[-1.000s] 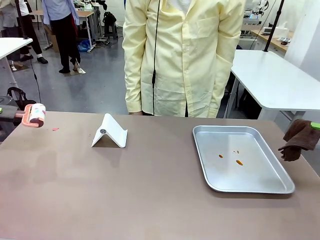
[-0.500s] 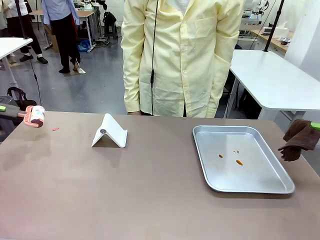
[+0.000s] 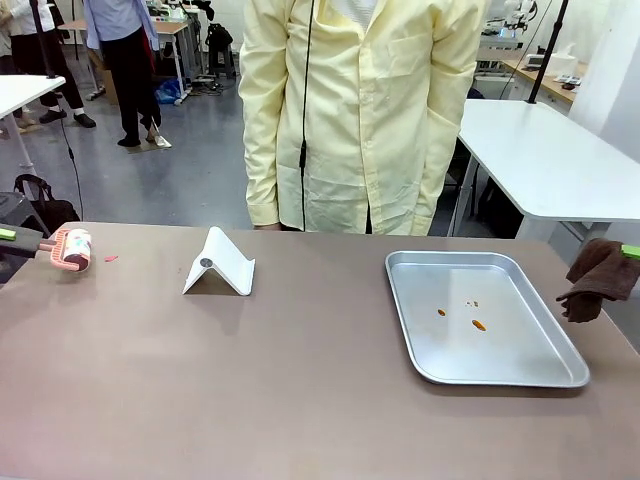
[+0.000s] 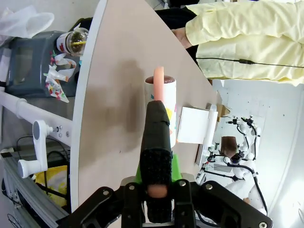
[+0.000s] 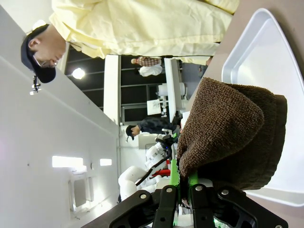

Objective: Clean the surface of the table.
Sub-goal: If a person points to the right, clean the right side of the table with your right hand, and if they point to the left, clean the left side with your left hand, then clean the area not pointed to by the person.

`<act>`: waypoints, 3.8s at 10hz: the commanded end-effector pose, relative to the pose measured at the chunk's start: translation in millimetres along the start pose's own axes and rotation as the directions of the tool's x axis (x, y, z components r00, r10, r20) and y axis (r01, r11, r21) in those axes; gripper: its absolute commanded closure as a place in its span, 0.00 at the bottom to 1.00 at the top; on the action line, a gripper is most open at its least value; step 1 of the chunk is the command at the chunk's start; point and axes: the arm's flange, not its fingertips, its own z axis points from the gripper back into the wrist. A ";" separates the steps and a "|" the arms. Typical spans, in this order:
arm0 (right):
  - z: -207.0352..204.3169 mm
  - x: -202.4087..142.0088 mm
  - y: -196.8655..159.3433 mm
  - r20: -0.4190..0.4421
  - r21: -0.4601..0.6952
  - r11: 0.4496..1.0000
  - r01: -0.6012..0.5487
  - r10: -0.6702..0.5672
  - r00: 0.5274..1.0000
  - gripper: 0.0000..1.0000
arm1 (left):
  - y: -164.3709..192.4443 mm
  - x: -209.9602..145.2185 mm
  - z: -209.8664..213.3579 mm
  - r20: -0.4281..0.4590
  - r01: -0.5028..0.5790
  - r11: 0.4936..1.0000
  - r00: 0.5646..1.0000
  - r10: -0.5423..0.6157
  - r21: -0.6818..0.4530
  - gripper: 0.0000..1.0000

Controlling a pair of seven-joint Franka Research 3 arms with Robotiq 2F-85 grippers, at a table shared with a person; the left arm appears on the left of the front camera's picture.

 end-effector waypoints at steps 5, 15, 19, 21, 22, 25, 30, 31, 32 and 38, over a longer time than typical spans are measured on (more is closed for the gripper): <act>0.3 -0.4 6.7 0.004 -0.011 1.000 0.014 -0.014 1.000 1.00 | -0.5 7.4 -30.2 0.003 -0.005 0.996 1.000 0.005 0.085 0.78; 0.3 -0.4 6.7 0.004 -0.011 1.000 0.014 -0.014 1.000 1.00 | -57.3 14.5 -112.0 -0.102 0.078 0.990 0.993 -0.066 0.120 0.78; 0.3 -0.4 6.7 0.004 -0.011 1.000 0.014 -0.014 1.000 1.00 | -93.4 -60.9 -69.8 -0.017 0.222 0.972 0.974 -0.224 -0.076 0.78; 0.3 -0.4 6.7 0.004 -0.011 1.000 0.014 -0.014 1.000 1.00 | -95.8 -109.8 -36.3 -0.021 0.234 0.966 0.971 -0.238 -0.109 0.78; 0.3 -0.4 6.7 0.004 -0.011 1.000 0.014 -0.014 1.000 1.00 | -90.3 -132.0 -21.6 -0.055 0.235 0.966 0.969 -0.242 -0.103 0.78; 0.3 -0.4 6.7 0.004 -0.011 1.000 0.014 -0.014 1.000 1.00 | -55.4 -198.1 12.6 -0.119 0.276 0.953 0.949 -0.291 -0.124 0.78; 0.3 -0.4 6.7 0.004 -0.011 1.000 0.014 -0.014 1.000 1.00 | -32.5 -221.0 30.5 -0.111 0.256 0.952 0.955 -0.276 -0.169 0.78; 0.3 -0.4 6.7 0.004 -0.011 1.000 0.014 -0.014 1.000 1.00 | -32.5 -221.0 30.5 -0.111 0.256 0.952 0.955 -0.276 -0.169 0.78; 0.3 -0.4 6.7 0.004 -0.011 1.000 0.014 -0.014 1.000 1.00 | -32.5 -221.0 30.5 -0.111 0.256 0.952 0.955 -0.276 -0.169 0.78; 0.3 -0.4 6.7 0.004 -0.011 1.000 0.014 -0.014 1.000 1.00 | -32.5 -221.0 30.5 -0.111 0.256 0.952 0.955 -0.276 -0.169 0.78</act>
